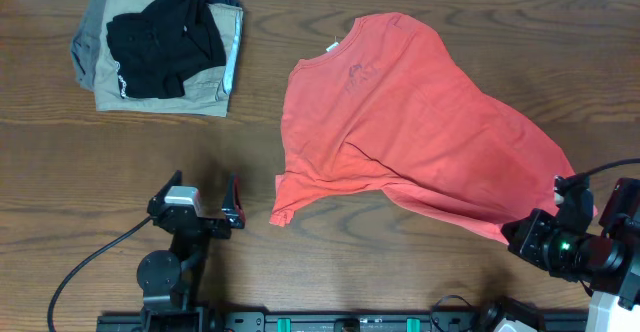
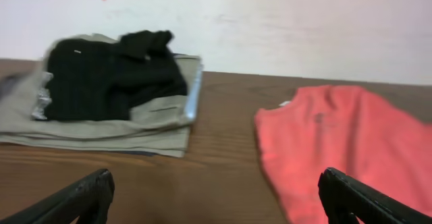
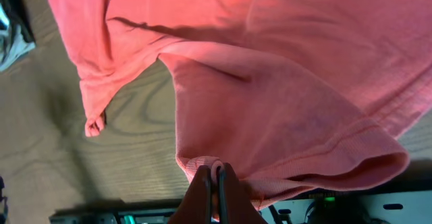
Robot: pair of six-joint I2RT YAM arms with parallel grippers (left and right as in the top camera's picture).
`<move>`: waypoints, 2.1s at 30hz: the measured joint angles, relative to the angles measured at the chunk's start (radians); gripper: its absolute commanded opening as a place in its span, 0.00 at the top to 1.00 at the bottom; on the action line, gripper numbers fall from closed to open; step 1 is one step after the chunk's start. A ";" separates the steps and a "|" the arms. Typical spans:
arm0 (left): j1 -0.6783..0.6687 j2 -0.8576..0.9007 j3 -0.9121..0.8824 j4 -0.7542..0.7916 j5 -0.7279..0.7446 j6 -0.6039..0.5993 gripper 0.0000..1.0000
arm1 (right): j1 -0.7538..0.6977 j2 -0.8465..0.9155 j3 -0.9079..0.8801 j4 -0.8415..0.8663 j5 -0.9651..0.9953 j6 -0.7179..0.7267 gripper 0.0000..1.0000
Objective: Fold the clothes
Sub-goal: 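Pull the held hem down toward the front right with the right gripper, then reach the left gripper to the t-shirt's left side and grasp the edge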
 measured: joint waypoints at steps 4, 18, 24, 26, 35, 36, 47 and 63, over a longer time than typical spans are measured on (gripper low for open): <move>0.000 0.000 0.000 0.005 0.069 -0.096 0.02 | 0.000 0.000 0.000 -0.008 -0.012 -0.024 0.99; 0.000 0.000 0.012 -0.006 0.429 -0.361 0.02 | 0.000 0.000 0.000 -0.003 -0.016 -0.065 0.99; 0.000 0.084 0.114 -0.079 0.480 -0.330 0.02 | 0.000 0.000 0.000 0.006 -0.016 -0.072 0.99; 0.000 0.148 0.190 -0.128 0.487 -0.293 0.02 | 0.000 0.000 0.000 0.010 -0.017 -0.072 0.99; 0.000 0.659 0.657 -0.589 0.484 -0.055 0.02 | 0.000 0.000 -0.001 0.013 -0.019 -0.076 0.99; 0.000 0.729 0.710 -0.647 0.476 -0.027 0.02 | 0.000 0.000 -0.001 0.013 -0.019 -0.076 0.99; 0.000 1.178 0.844 -0.736 0.432 -0.036 0.02 | 0.000 0.000 -0.001 0.013 -0.019 -0.080 0.99; -0.075 1.595 0.844 -0.702 0.141 -0.120 0.02 | 0.000 0.000 -0.001 0.036 -0.019 -0.090 0.99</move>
